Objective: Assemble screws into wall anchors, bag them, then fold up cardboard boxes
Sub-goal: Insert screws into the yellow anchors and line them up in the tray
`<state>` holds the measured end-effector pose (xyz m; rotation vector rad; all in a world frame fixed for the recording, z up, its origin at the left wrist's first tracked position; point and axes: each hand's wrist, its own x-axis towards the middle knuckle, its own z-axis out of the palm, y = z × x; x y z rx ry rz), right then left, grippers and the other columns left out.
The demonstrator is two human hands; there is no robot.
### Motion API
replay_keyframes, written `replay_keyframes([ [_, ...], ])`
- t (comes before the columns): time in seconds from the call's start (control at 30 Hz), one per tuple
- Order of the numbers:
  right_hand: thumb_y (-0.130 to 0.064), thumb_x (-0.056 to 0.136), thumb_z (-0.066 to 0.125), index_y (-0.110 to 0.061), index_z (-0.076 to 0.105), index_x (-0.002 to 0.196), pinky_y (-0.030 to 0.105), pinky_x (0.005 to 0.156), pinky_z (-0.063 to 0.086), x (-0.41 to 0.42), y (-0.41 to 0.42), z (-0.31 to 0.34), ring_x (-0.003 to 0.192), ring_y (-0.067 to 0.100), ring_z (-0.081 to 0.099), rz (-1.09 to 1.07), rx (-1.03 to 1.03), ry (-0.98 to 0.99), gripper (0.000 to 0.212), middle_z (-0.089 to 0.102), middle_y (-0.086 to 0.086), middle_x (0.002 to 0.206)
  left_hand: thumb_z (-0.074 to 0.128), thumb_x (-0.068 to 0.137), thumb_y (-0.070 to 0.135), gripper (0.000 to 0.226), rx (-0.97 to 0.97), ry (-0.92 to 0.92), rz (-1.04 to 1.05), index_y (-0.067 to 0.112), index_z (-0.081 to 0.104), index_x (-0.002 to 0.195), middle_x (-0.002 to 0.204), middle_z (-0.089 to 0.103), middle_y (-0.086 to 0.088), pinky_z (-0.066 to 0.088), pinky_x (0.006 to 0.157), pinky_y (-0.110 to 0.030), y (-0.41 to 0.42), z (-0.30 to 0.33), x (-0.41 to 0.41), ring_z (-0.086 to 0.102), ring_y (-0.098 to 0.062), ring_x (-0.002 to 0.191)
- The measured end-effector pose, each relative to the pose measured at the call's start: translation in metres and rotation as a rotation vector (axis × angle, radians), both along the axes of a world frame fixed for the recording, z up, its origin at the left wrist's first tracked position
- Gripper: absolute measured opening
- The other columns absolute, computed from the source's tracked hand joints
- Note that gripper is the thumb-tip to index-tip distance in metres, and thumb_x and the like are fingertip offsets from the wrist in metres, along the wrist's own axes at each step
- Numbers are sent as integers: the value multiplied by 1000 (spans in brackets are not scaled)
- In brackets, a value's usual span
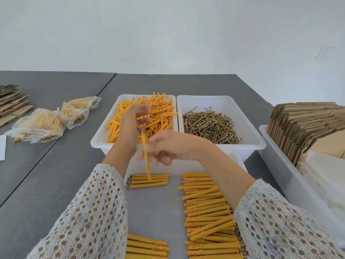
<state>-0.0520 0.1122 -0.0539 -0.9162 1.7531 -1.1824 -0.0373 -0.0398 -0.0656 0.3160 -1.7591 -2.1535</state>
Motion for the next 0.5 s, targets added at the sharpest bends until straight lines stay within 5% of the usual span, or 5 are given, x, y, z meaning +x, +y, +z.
replay_keyframes([
  [0.1, -20, 98, 57, -6, 73, 99, 25, 53, 40, 19, -10, -11, 53, 14, 43, 265, 495, 344, 21, 63, 2, 73, 42, 104, 47, 41, 30, -9, 1, 25, 74, 91, 86, 69, 11, 44, 69, -26, -1, 0, -1, 62, -7, 74],
  [0.17, -20, 94, 62, -4, 71, 88, 28, 56, 42, 38, -22, -26, 62, 18, 49, 317, 623, 537, 19, 61, 6, 74, 42, 104, 46, 40, 47, -12, 10, 24, 73, 93, 88, 68, 9, 45, 70, -26, -1, 0, -1, 61, -8, 76],
  [0.27, -19, 95, 59, -6, 57, 86, 32, 67, 43, 64, -35, -39, 80, 26, 53, 252, 607, 942, 16, 57, 9, 88, 42, 104, 44, 38, 55, -27, 22, 22, 72, 95, 88, 67, 8, 45, 70, -25, 1, 1, -2, 60, -9, 78],
  [0.37, -15, 100, 51, -6, 57, 114, 39, 82, 50, 75, -45, -42, 103, 32, 58, 233, 598, 1123, 18, 59, 14, 116, 41, 105, 42, 37, 52, -38, 39, 21, 71, 97, 89, 66, 6, 44, 72, -25, 3, 3, -2, 59, -11, 81],
  [0.5, -11, 101, 50, -5, 54, 119, 34, 67, 39, 74, -45, -43, 101, 32, 60, 177, 567, 1172, 19, 60, 14, 114, 42, 105, 38, 34, 37, -36, 55, 20, 70, 97, 89, 64, 4, 44, 73, -26, 5, 3, -2, 58, -11, 82],
])
